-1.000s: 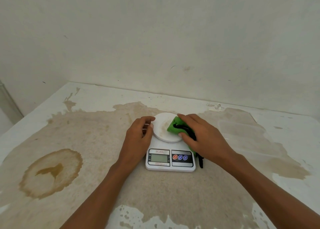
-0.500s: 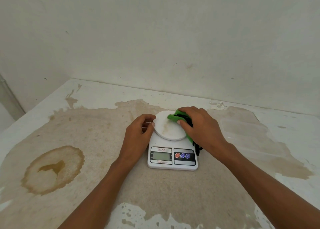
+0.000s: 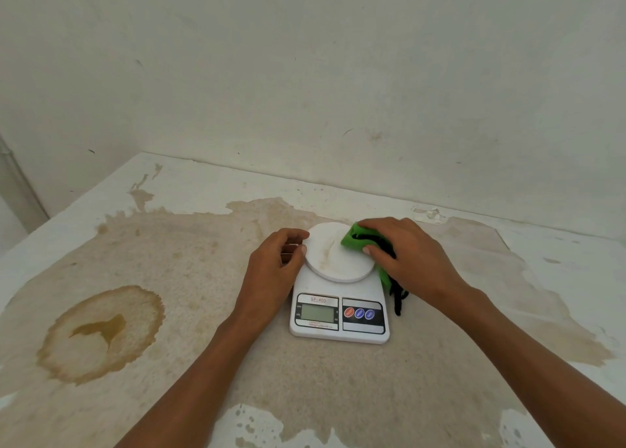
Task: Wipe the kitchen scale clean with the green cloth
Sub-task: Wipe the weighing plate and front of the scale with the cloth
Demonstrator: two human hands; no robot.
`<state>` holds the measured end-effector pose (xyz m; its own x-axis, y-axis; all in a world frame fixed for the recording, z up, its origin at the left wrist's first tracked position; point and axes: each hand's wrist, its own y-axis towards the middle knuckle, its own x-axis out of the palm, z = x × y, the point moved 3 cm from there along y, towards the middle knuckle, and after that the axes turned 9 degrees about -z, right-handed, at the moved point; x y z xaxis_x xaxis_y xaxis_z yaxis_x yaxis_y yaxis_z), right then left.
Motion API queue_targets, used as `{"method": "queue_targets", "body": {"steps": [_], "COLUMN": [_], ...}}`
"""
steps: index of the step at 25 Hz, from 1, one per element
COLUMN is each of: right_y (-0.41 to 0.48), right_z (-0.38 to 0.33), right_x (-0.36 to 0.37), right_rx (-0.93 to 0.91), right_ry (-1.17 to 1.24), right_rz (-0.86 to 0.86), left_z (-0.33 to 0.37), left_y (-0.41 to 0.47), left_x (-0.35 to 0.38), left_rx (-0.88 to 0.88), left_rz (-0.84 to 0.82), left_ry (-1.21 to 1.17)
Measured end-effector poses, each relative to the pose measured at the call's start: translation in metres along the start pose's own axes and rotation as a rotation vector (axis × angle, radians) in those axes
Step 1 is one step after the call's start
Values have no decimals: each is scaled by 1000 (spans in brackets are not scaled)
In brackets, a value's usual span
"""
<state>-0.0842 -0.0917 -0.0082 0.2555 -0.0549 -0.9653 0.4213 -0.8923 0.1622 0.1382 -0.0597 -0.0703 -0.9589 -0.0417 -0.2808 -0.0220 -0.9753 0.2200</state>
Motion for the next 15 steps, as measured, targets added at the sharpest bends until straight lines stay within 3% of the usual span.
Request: {"method": "queue_targets", "body": {"steps": [8,12,15], "right_y": [7,18,30], "right_z": [-11,1,-16], "right_x": [-1,-2,3], "right_rx": [-170,-30,-95], "right_ry": [10,44,42], "right_rz": [-170,-71,-89], "left_z": [-3,-2,-1], "left_y": [1,1,1], "left_x": [0,1,0], "left_rx": [-2,-10,-12], "left_rz": [-6,-3,-8], "left_ry": [-11,-9,-17]}}
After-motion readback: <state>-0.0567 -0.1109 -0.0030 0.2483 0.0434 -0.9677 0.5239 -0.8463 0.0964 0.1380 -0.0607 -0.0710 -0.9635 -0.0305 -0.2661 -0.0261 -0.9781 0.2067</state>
